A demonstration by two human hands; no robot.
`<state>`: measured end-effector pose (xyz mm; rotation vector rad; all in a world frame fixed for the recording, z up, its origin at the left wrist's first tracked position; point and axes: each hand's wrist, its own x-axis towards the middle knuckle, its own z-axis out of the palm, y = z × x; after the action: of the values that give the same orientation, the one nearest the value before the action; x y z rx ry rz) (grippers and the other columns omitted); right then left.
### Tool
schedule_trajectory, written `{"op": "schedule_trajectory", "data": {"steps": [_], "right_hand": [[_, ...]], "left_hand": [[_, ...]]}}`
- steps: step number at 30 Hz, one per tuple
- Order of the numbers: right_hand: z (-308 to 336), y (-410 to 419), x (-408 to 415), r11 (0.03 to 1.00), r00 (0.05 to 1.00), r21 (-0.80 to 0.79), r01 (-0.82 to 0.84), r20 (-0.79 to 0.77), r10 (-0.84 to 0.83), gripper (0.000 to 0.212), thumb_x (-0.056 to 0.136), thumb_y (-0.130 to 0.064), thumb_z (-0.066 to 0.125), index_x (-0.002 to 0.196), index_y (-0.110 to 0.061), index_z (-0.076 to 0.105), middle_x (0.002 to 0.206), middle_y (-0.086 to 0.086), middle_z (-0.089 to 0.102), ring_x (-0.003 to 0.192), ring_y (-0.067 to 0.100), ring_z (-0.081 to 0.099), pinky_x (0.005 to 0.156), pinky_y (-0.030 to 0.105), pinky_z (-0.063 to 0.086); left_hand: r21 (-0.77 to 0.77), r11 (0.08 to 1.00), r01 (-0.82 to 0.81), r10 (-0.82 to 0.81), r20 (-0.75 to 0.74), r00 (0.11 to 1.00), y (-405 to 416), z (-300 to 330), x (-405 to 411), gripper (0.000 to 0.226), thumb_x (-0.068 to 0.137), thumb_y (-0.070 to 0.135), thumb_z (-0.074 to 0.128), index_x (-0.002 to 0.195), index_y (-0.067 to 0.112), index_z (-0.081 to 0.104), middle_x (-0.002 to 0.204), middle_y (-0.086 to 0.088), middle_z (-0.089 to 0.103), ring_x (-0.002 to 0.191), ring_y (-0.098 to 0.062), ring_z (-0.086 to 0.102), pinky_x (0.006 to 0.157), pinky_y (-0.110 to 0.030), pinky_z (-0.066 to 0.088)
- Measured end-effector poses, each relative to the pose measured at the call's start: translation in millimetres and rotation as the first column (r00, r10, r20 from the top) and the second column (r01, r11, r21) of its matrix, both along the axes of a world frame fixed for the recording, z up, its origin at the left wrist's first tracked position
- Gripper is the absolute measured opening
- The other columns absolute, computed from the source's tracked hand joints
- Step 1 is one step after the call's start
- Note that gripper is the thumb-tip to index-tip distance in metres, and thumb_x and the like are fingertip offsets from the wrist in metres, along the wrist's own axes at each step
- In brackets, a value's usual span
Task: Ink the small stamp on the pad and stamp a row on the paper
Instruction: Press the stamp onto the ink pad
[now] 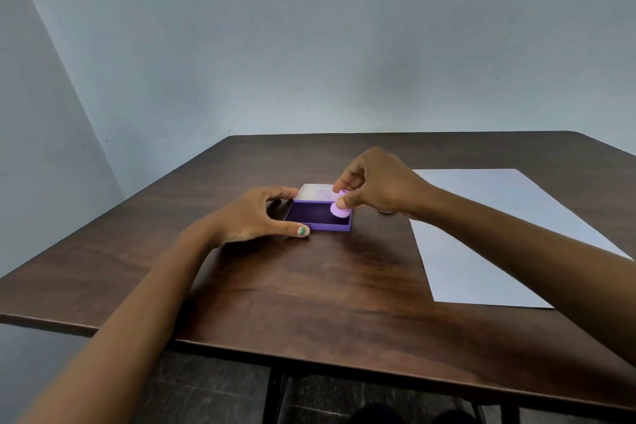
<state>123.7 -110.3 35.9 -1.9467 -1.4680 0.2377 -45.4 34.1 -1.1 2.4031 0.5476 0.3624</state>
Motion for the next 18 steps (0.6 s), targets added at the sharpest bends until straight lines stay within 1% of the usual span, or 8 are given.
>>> {"op": "schedule_trajectory", "data": {"steps": [1, 3, 6, 10, 12, 14, 16, 18], "right_hand": [[-0.3, 0.5, -0.2, 1.0, 1.0, -0.005, -0.004, 0.01, 0.004, 0.026, 0.066, -0.014, 0.081, 0.091, -0.01, 0.075, 0.067, -0.004, 0.063, 0.044, -0.002, 0.053, 0.033, 0.004, 0.03], [0.0, 0.7, -0.3, 1.0, 0.999, -0.017, -0.013, 0.042, 0.013, 0.027, 0.066, -0.014, 0.081, 0.092, -0.009, 0.075, 0.069, -0.002, 0.063, 0.043, -0.001, 0.052, 0.031, 0.004, 0.03], [0.4, 1.2, -1.9, 0.999, 0.995, -0.039, -0.021, 0.099, 0.025, 0.028, 0.066, -0.015, 0.081, 0.092, -0.009, 0.075, 0.072, 0.0, 0.063, 0.056, 0.003, 0.053, 0.037, 0.001, 0.033], [0.2, 1.9, -4.8, 0.998, 0.988, -0.051, -0.032, 0.147, 0.039, 0.028, 0.066, -0.014, 0.08, 0.093, -0.01, 0.075, 0.077, 0.001, 0.066, 0.071, 0.011, 0.059, 0.049, 0.005, 0.037], [-0.2, 2.4, -5.8, 0.998, 0.981, -0.051, -0.042, 0.185, 0.051, 0.029, 0.065, -0.014, 0.079, 0.093, -0.01, 0.075, 0.083, 0.004, 0.071, 0.073, 0.012, 0.06, 0.05, 0.005, 0.038], [-0.8, 3.5, -6.7, 0.998, 0.974, -0.047, -0.051, 0.218, 0.061, 0.029, 0.065, -0.015, 0.08, 0.093, -0.01, 0.075, 0.09, 0.007, 0.074, 0.073, 0.013, 0.06, 0.054, 0.012, 0.04], [-2.0, 4.6, -7.2, 0.997, 0.968, -0.044, -0.06, 0.24, 0.069, 0.029, 0.065, -0.015, 0.08, 0.094, -0.01, 0.075, 0.094, 0.009, 0.075, 0.073, 0.013, 0.059, 0.056, 0.018, 0.042], [-3.9, 5.9, -8.1, 0.997, 0.965, -0.042, -0.061, 0.255, 0.07, 0.03, 0.066, -0.016, 0.08, 0.095, -0.009, 0.075, 0.097, 0.009, 0.075, 0.074, 0.013, 0.058, 0.064, 0.02, 0.041]], "left_hand": [[0.0, 1.0, 0.0, 0.0, 0.0, 1.0, 0.3, -0.3, -0.5, 0.042, 0.061, 0.052, 0.078, 0.094, 0.058, 0.054, 0.089, 0.058, 0.049, 0.091, 0.034, 0.043, 0.068, 0.011, 0.029], [-0.003, 1.0, -0.009, 0.009, -0.004, 1.0, 1.1, -0.4, -0.5, 0.043, 0.059, 0.054, 0.077, 0.095, 0.057, 0.054, 0.091, 0.054, 0.052, 0.091, 0.033, 0.043, 0.069, 0.011, 0.029], [-0.006, 1.0, -0.023, 0.023, -0.012, 1.0, 1.7, -0.7, -0.5, 0.045, 0.058, 0.057, 0.076, 0.098, 0.055, 0.055, 0.097, 0.047, 0.053, 0.094, 0.031, 0.045, 0.071, 0.01, 0.03], [-0.004, 0.999, -0.033, 0.033, -0.019, 0.999, 0.2, -0.5, -0.5, 0.044, 0.056, 0.06, 0.074, 0.096, 0.057, 0.056, 0.094, 0.05, 0.056, 0.095, 0.027, 0.048, 0.071, 0.008, 0.032], [-0.01, 0.999, -0.04, 0.039, -0.018, 0.999, -0.1, -0.5, -0.3, 0.043, 0.056, 0.06, 0.075, 0.094, 0.058, 0.056, 0.093, 0.05, 0.055, 0.093, 0.028, 0.048, 0.07, 0.008, 0.032], [-0.024, 0.999, -0.037, 0.037, -0.012, 0.999, -0.5, -0.9, 0.1, 0.04, 0.057, 0.057, 0.075, 0.092, 0.058, 0.056, 0.09, 0.05, 0.055, 0.089, 0.03, 0.047, 0.068, 0.009, 0.031], [-0.034, 0.999, -0.035, 0.035, -0.008, 0.999, -0.1, -1.8, 1.1, 0.04, 0.059, 0.054, 0.075, 0.094, 0.056, 0.055, 0.094, 0.045, 0.054, 0.086, 0.032, 0.046, 0.066, 0.009, 0.031], [-0.039, 0.999, -0.033, 0.033, -0.008, 0.999, 0.6, -2.4, 1.8, 0.041, 0.06, 0.053, 0.075, 0.096, 0.055, 0.055, 0.098, 0.041, 0.052, 0.085, 0.033, 0.046, 0.065, 0.009, 0.031]]}}
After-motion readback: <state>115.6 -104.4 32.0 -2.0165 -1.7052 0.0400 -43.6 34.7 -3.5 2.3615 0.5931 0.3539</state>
